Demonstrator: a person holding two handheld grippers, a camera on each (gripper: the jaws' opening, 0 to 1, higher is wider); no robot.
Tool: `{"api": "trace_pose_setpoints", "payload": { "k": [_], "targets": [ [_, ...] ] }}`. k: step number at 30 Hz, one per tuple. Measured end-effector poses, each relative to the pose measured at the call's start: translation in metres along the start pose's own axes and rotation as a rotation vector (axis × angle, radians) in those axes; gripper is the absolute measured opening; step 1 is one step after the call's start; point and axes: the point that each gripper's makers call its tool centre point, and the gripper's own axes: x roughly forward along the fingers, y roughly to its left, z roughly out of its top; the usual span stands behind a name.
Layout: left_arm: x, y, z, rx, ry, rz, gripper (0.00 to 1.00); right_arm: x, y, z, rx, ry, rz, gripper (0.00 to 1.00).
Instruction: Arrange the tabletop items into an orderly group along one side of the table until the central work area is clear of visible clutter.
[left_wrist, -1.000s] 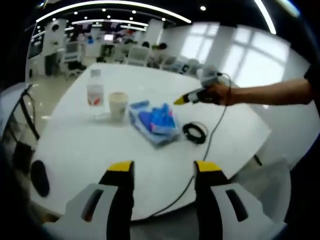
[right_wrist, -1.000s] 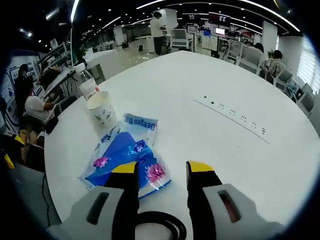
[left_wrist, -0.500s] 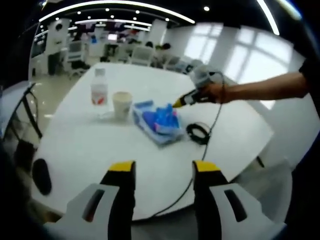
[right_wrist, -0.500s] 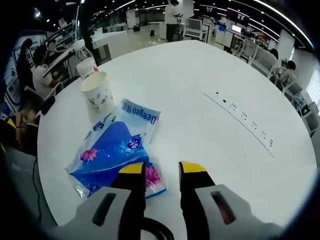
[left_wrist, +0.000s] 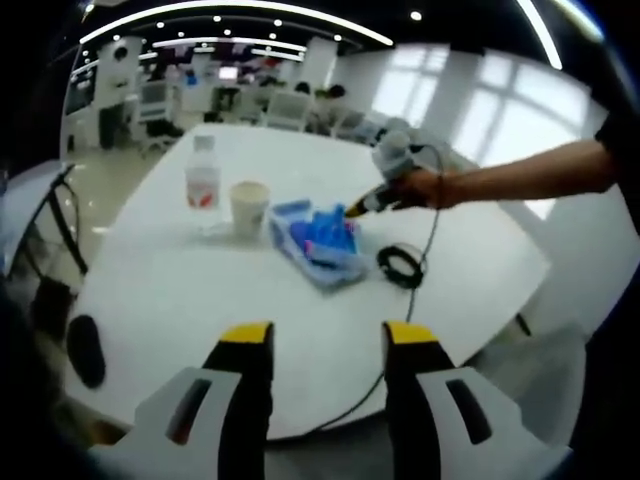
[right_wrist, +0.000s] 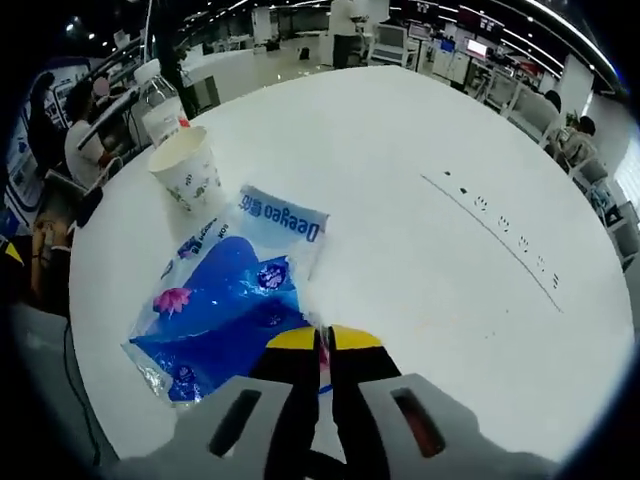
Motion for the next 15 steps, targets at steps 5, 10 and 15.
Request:
{"api": "trace_pose_setpoints", "payload": {
  "k": [5, 10, 15],
  "targets": [
    [0.0, -0.002, 0.002, -0.002, -0.002, -0.004, 0.39, -0.012, -0.003, 0.001, 0.073, -0.035, -0.006, 0.0],
    [0.001, -0.004, 0.001, 0.009, 0.002, -0.013, 0.39, -0.027, -0.012, 0.008, 0.093, -0.067, -0.023, 0.0],
    [0.0, -0.006, 0.001, 0.012, -0.002, -0.02, 0.39, -0.055, -0.028, 0.012, 0.23, -0.119, -0.076, 0.0]
  ]
}}
